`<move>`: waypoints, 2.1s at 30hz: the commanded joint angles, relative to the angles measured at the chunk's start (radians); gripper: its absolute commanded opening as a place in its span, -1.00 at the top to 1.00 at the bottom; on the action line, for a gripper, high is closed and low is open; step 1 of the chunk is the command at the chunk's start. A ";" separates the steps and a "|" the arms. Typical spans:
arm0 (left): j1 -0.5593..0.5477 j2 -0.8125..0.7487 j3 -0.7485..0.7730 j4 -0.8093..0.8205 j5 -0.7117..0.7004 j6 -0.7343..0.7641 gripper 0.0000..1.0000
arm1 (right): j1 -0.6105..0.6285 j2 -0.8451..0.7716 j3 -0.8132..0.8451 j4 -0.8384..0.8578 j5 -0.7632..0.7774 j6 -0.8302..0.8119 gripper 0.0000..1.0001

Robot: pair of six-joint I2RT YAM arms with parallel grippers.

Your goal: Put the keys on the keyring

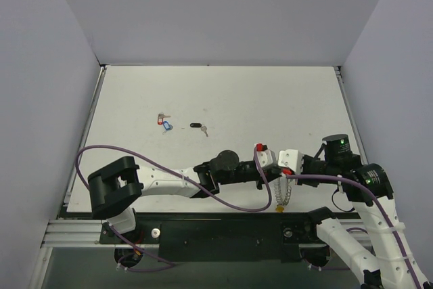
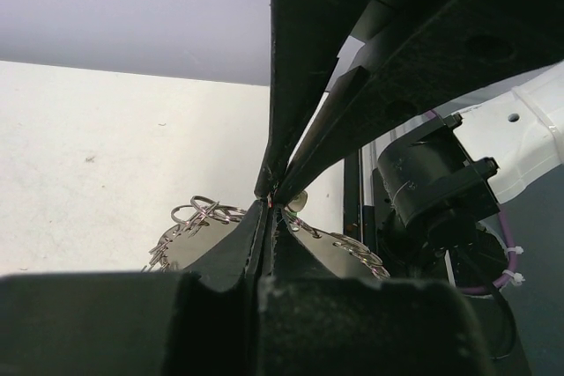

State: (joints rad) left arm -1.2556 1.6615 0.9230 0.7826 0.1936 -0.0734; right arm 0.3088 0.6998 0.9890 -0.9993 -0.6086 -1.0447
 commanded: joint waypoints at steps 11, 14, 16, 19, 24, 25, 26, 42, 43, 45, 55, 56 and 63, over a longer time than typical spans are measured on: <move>-0.007 -0.078 -0.067 0.093 -0.088 0.067 1.00 | -0.002 0.001 -0.024 0.073 -0.098 0.133 0.80; 0.001 -0.100 -0.084 0.099 -0.091 0.055 1.00 | -0.007 0.001 -0.006 0.077 -0.111 0.175 0.63; 0.007 -0.114 -0.098 0.103 -0.088 0.050 1.00 | -0.011 -0.003 0.010 0.077 -0.121 0.205 0.50; 0.021 -0.137 -0.113 0.103 -0.073 0.047 1.00 | -0.014 -0.013 0.037 0.074 -0.152 0.270 0.32; 0.035 -0.196 -0.156 0.098 -0.042 0.061 1.00 | -0.027 -0.026 0.063 0.073 -0.241 0.334 0.21; 0.036 -0.207 -0.164 0.096 -0.030 0.069 1.00 | -0.028 -0.032 0.056 0.071 -0.261 0.321 0.20; 0.039 -0.222 -0.176 0.093 -0.023 0.069 1.00 | -0.030 -0.033 0.051 0.070 -0.302 0.305 0.17; 0.120 -0.402 -0.360 0.184 -0.066 0.012 1.00 | -0.033 0.049 -0.013 0.222 -0.547 0.159 0.10; 0.125 -0.405 -0.366 0.190 -0.069 0.011 1.00 | -0.028 0.047 -0.015 0.276 -0.515 0.257 0.10; 0.127 -0.404 -0.368 0.194 -0.080 0.011 1.00 | -0.013 0.038 -0.042 0.430 -0.438 0.419 0.11; 0.133 -0.372 -0.363 0.270 -0.144 -0.017 1.00 | 0.116 0.027 -0.150 0.665 -0.235 0.574 0.18; 0.133 -0.364 -0.362 0.276 -0.146 -0.019 1.00 | 0.122 0.021 -0.162 0.682 -0.229 0.581 0.19; 0.133 -0.345 -0.358 0.296 -0.167 -0.025 1.00 | 0.167 -0.002 -0.216 0.758 -0.155 0.597 0.27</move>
State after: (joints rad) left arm -1.1286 1.3170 0.5407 0.9550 0.0547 -0.0788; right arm 0.4534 0.7124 0.7944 -0.3408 -0.8143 -0.4797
